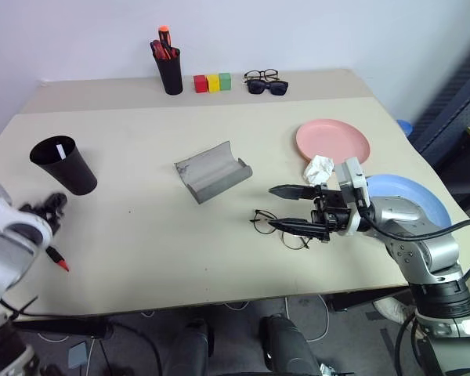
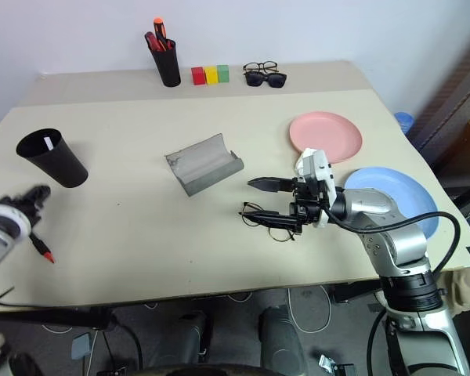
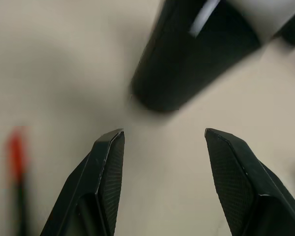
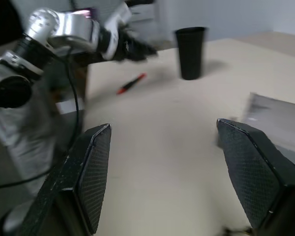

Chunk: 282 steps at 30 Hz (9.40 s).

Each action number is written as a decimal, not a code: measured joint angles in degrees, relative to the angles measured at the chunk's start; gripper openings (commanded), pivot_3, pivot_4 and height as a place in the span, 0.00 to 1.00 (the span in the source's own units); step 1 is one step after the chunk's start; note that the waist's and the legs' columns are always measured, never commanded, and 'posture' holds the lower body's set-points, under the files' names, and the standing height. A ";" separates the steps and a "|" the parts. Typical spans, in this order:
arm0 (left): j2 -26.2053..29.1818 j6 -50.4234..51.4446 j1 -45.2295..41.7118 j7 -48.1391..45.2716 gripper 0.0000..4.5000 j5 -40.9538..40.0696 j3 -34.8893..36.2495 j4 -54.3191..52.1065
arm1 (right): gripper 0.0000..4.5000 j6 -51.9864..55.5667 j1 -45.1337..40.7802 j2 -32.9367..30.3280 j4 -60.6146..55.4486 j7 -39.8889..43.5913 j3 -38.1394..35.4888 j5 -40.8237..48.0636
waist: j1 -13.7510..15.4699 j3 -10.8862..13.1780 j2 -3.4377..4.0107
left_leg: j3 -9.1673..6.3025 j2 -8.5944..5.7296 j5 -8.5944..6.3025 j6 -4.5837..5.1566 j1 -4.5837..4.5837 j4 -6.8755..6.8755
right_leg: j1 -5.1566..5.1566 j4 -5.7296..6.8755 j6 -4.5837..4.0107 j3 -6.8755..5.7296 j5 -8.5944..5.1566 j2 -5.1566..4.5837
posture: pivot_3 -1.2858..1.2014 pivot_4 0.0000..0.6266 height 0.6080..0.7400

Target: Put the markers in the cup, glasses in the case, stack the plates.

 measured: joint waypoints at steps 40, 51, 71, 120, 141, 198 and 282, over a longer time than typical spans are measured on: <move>-0.92 -0.20 -3.43 -8.25 0.01 20.26 -16.34 -9.68 | 0.77 -7.86 -3.69 4.65 8.04 0.72 2.22 -4.61 | 1.48 0.01 -0.13 | 0.10 -0.08 0.14 -0.28 -0.29 -0.31 | -0.12 -0.62 -0.36 -0.15 0.21 0.09 | 0.52 0.24 1.00; 3.35 -36.12 -20.40 -24.34 0.01 55.30 -39.17 -4.03 | 0.77 -9.88 -4.88 5.43 8.88 -2.43 1.45 -6.32 | 1.14 0.00 0.02 | 0.24 -0.06 0.17 -0.24 -0.21 -0.44 | -0.10 -0.81 -0.46 -0.05 0.27 0.17 | 0.52 0.24 1.00; 6.27 -95.68 -43.97 -17.81 0.01 88.83 -42.93 69.59 | 0.77 -11.56 -5.04 7.43 8.38 -7.92 0.59 -7.71 | 1.17 0.00 0.00 | 0.22 -0.12 0.21 -0.26 -0.26 -1.04 | -0.46 -0.74 0.02 -0.14 0.40 0.05 | 0.52 0.24 1.00; -0.39 -1.90 -48.74 -69.33 0.47 50.84 -64.71 29.34 | 0.77 -1.91 14.88 -2.70 -13.12 -21.17 -15.00 -2.81 | -0.42 0.00 0.01 | 0.09 -0.05 0.43 -0.26 -0.07 -0.89 | -0.25 -0.47 0.11 -0.08 0.31 0.28 | 0.52 0.24 1.00; -1.59 -1.97 -52.27 -85.64 0.01 61.85 -74.00 36.34 | 0.77 -2.63 20.27 -2.69 -16.92 -25.18 -17.67 -1.15 | 1.03 0.00 0.01 | 0.09 -0.05 0.43 -0.26 -0.16 -0.95 | -0.30 -0.56 0.02 -0.06 0.35 0.26 | 0.52 0.24 1.00; 11.81 -20.38 -20.64 -109.63 0.87 51.08 -48.30 5.91 | 0.77 6.79 13.40 -13.45 -4.13 -18.03 -5.49 -8.75 | 0.96 0.01 0.04 | 0.30 0.01 0.58 -0.02 -0.09 -0.79 | -0.21 -0.51 -0.40 -0.05 0.33 0.04 | 0.52 0.24 1.00; 19.27 -41.47 -1.87 -114.05 0.88 41.54 -38.27 4.92 | 0.02 18.22 -1.24 -8.11 6.52 -5.71 10.51 -13.40 | 0.96 0.01 0.07 | 0.37 0.02 0.57 -0.01 -0.16 -0.95 | -0.29 -0.74 -0.40 -0.08 0.33 -0.01 | 0.52 0.24 1.00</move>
